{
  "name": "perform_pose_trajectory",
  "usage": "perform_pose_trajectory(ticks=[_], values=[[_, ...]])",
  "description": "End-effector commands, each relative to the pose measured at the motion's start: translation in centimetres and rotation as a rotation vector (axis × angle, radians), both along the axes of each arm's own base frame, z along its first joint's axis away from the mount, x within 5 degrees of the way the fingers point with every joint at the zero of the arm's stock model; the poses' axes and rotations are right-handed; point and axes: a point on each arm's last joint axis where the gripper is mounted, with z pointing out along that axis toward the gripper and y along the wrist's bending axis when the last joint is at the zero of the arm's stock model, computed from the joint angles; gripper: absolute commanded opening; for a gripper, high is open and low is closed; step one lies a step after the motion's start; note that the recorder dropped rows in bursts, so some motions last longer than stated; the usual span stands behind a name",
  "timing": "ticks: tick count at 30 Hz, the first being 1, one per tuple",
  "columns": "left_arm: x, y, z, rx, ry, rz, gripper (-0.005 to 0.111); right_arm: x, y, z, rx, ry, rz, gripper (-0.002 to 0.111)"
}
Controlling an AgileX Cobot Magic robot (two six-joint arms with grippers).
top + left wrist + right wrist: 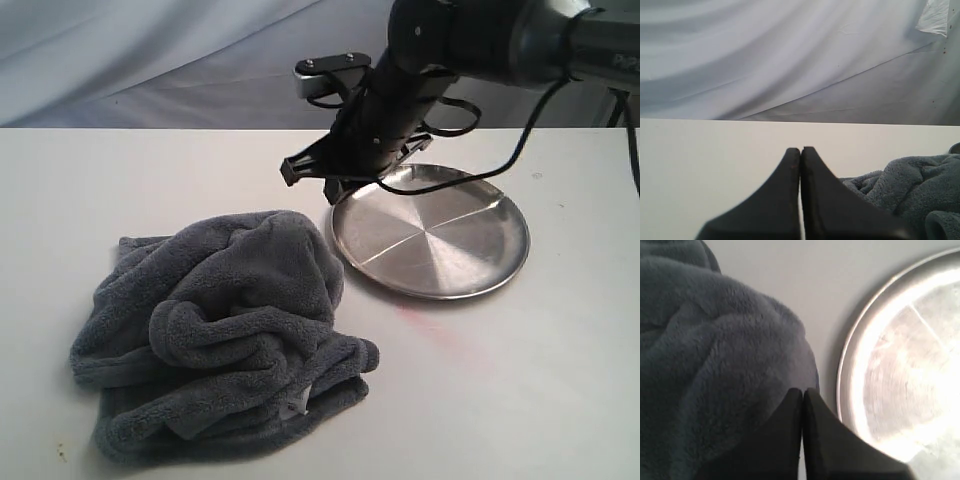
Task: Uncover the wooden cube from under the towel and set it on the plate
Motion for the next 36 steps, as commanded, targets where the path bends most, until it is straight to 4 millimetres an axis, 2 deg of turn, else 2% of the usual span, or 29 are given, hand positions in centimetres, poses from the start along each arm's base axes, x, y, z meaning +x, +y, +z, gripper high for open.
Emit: perform_pose_trajectory(ticks=[1,5,8,12,16,21,25,28,32,36], values=[[0.0,0.0,-0.1,-0.001,0.001,-0.001,0.001,-0.1,2.9,1.8,0.040,-0.039,0.052,0.000],[0.0,0.0,-0.1,0.002,0.001,-0.001,0.001,-0.9,6.4,2.3,0.071,-0.076,0.122,0.000],[0.0,0.0,-0.1,0.002,0.001,-0.001,0.001,-2.6,9.2,2.2,0.087,-0.076,0.185,0.000],[0.0,0.0,-0.1,0.002,0.001,-0.001,0.001,-5.1,12.1,1.5,0.079,-0.056,0.264,0.000],[0.0,0.0,-0.1,-0.002,0.001,-0.001,0.001,-7.9,14.2,1.3,0.059,-0.023,0.343,0.000],[0.0,0.0,-0.1,-0.002,0.001,-0.001,0.001,-11.7,15.9,0.9,-0.013,0.056,0.446,0.000],[0.0,0.0,-0.1,-0.002,0.001,-0.001,0.001,-14.7,16.7,0.2,-0.066,0.106,0.515,0.000],[0.0,0.0,-0.1,0.000,0.001,-0.001,0.001,-16.8,16.5,-0.5,-0.092,0.126,0.549,0.000],[0.0,0.0,-0.1,0.000,0.001,-0.001,0.001,-18.8,15.2,-1.5,-0.118,0.132,0.565,0.000],[0.0,0.0,-0.1,0.000,0.001,-0.001,0.001,-20.1,12.7,-1.9,-0.113,0.132,0.529,0.000]])
